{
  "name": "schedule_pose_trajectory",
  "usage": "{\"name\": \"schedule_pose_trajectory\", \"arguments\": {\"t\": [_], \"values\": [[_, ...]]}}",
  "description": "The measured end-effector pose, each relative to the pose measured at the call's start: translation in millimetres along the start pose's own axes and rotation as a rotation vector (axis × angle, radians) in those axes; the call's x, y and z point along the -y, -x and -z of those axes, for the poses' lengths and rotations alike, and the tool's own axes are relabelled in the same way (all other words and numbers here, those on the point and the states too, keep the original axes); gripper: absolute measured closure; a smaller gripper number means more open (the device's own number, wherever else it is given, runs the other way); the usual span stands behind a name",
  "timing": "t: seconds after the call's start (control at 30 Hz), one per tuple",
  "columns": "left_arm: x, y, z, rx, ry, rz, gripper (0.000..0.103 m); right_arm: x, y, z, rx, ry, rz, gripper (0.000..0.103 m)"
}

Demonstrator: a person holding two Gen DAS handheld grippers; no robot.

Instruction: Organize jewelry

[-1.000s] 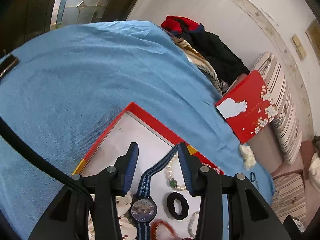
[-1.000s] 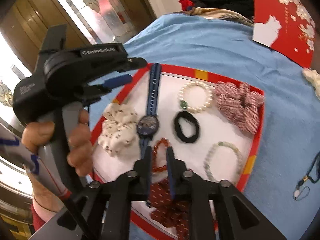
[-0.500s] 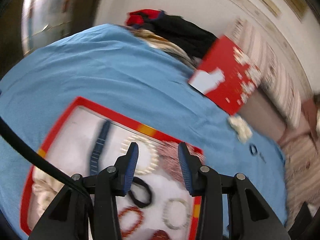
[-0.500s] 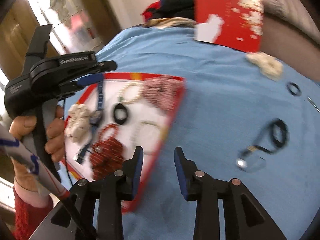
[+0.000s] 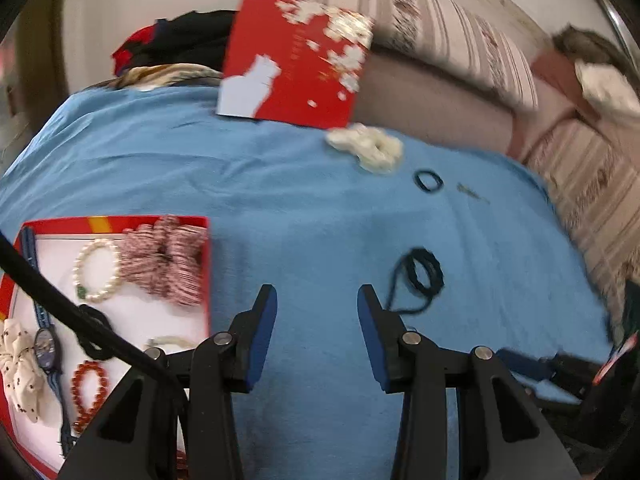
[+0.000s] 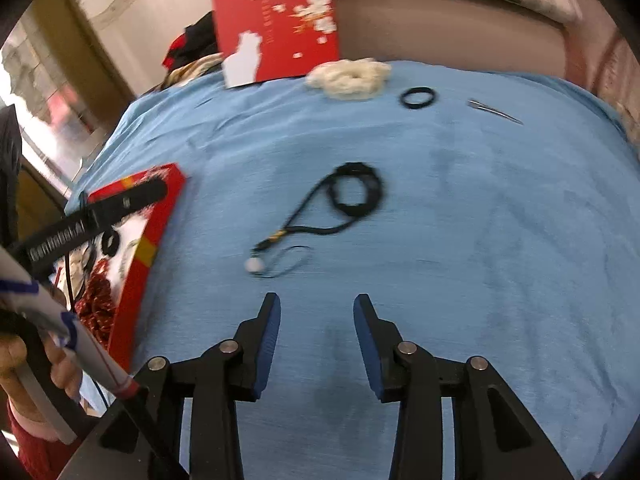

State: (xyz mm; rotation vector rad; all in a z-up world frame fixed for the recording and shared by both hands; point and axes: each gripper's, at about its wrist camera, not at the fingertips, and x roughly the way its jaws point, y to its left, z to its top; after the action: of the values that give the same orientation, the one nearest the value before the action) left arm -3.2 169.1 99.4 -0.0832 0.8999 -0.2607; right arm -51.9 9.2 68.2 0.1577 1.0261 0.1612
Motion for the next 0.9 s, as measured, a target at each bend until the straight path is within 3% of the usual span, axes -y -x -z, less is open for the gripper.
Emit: {"name": "schedule_pose_trajectory", "arguments": {"t": [0.57,0.9], "values": [[22.2,-32.3,2.9,-0.08,-0.046,-0.028,0.062,25.2,-15.2,2.8,-0.009,-0.044,0.008,0.057],[0.1,-53.5,1.8,-0.148,0.046,-0.064,0.062,33.3,-29.7,-20.7,0.006,-0.039,0.021,0.054]]}}
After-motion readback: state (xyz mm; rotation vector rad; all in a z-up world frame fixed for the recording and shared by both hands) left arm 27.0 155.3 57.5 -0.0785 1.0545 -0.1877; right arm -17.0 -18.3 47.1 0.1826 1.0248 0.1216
